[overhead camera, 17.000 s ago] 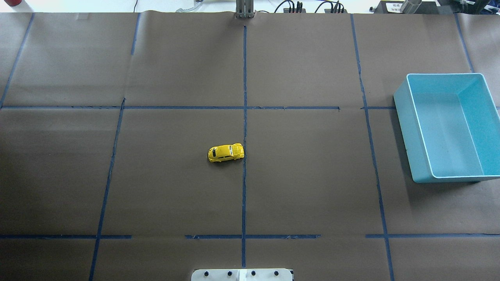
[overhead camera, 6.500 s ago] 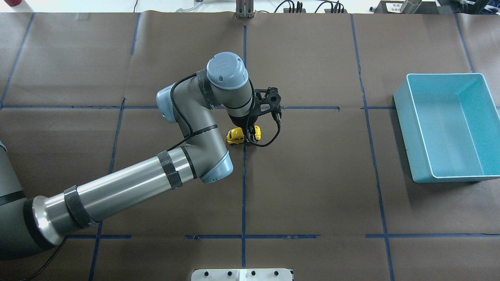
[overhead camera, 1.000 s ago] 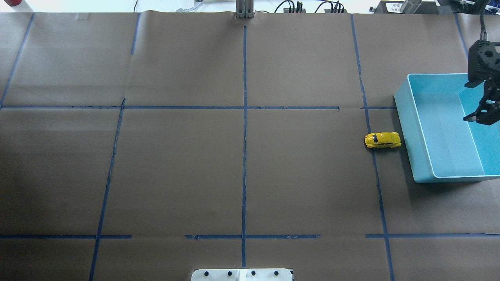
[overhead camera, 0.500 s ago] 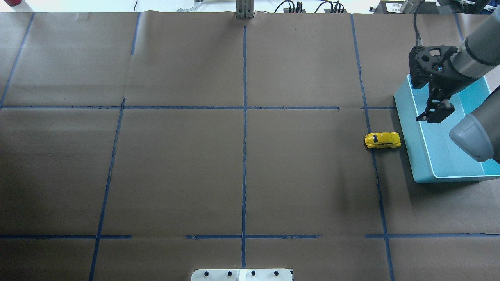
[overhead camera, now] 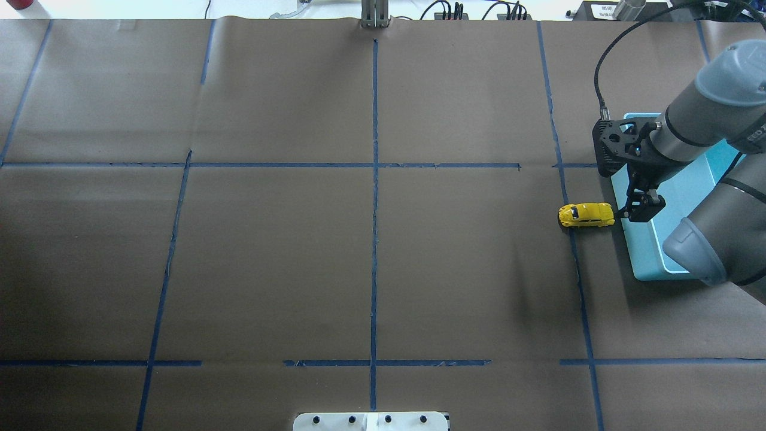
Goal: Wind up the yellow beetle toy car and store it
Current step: 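Move the right gripper over the car beside the blue bin, then lower the right gripper and close it on the yellow car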
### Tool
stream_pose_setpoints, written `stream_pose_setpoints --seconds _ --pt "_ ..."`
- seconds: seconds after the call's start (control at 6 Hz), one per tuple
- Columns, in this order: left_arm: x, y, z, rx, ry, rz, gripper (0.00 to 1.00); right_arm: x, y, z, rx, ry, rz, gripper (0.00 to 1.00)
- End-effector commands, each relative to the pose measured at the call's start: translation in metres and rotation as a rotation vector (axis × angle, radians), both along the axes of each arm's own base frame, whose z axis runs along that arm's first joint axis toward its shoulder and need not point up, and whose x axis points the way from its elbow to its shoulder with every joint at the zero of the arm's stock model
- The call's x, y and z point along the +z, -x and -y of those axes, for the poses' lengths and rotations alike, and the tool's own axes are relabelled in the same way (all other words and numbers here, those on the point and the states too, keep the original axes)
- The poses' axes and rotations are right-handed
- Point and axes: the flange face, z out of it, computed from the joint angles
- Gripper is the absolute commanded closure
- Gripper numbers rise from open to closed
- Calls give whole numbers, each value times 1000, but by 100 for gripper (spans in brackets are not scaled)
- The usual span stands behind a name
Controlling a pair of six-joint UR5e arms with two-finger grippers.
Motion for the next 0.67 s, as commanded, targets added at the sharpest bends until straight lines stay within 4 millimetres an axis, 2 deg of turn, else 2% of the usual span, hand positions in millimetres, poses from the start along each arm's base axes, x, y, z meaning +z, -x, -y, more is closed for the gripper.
stream_pose_setpoints --seconds 0.0,0.33,0.5 --pt "0 0 0 0 -17 1 0 36 7 -7 0 -15 15 0" --pt "-1 0 1 0 -21 1 0 51 29 -9 -14 -35 11 0" --pt "-1 0 1 0 -21 1 0 47 38 -12 -21 -46 8 0"
